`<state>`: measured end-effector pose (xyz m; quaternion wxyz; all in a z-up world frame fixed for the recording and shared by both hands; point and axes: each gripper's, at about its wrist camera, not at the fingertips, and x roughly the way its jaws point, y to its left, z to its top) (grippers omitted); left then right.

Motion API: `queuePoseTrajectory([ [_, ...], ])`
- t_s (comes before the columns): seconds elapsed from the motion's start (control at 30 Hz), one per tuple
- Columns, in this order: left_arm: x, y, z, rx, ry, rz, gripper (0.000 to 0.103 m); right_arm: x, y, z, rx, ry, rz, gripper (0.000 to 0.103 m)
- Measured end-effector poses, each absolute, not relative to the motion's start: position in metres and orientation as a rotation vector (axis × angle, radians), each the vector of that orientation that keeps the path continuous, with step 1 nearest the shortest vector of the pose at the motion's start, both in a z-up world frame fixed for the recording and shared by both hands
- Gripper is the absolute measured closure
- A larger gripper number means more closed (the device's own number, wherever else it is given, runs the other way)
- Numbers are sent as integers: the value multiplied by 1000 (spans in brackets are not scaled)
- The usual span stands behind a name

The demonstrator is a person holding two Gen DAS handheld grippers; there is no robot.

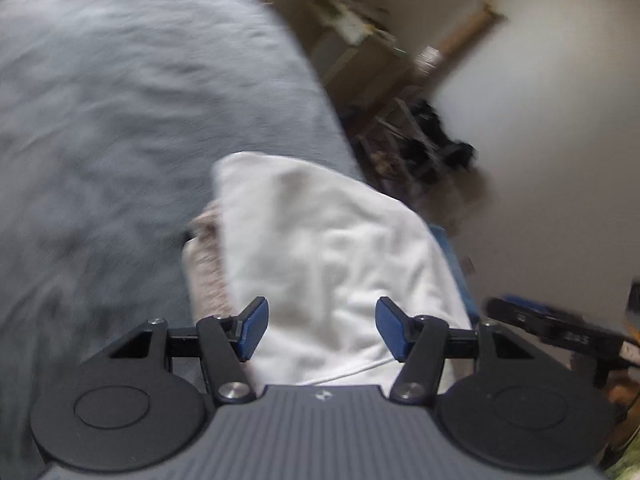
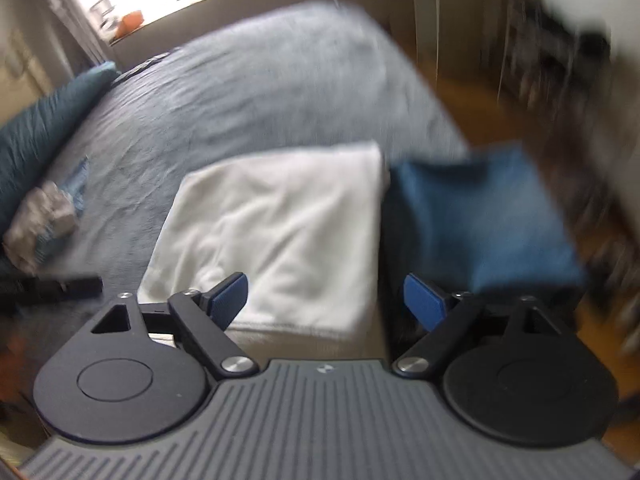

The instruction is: Fold clothes

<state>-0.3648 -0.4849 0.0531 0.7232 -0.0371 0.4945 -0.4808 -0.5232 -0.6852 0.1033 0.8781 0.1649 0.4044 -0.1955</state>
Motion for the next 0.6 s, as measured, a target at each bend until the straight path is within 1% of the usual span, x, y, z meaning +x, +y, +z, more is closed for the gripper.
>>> queuePoseTrajectory([
  [0.07,-381,-511,48,44,1077,-1143,43,-515,-667,95,277,860,-381,43],
  [0.13,-390,-523,27,130,1142,-1155,44,-522,-663,74,252,914,-345,51],
  [0.2,-391,-519,8,145,1201,-1127,47,-533,-662,54,252,951,-361,52],
  [0.23,-391,-513,7,130,1202,-1125,47,-541,-665,50,274,961,-380,52],
  [0.27,-390,-509,8,118,1203,-1118,47,-551,-670,49,309,968,-401,55],
  [0.33,-389,-504,19,103,1185,-1101,43,-569,-673,60,330,951,-439,62],
  [0.4,-393,-504,27,109,1160,-1104,41,-579,-668,77,313,883,-427,62],
  [0.47,-405,-511,24,186,1160,-1089,41,-579,-661,84,299,849,-373,62],
  [0.53,-416,-518,21,265,1156,-1065,41,-568,-654,76,268,889,-329,62],
  [0.6,-423,-522,27,301,1140,-1033,44,-557,-651,55,224,1002,-314,64],
])
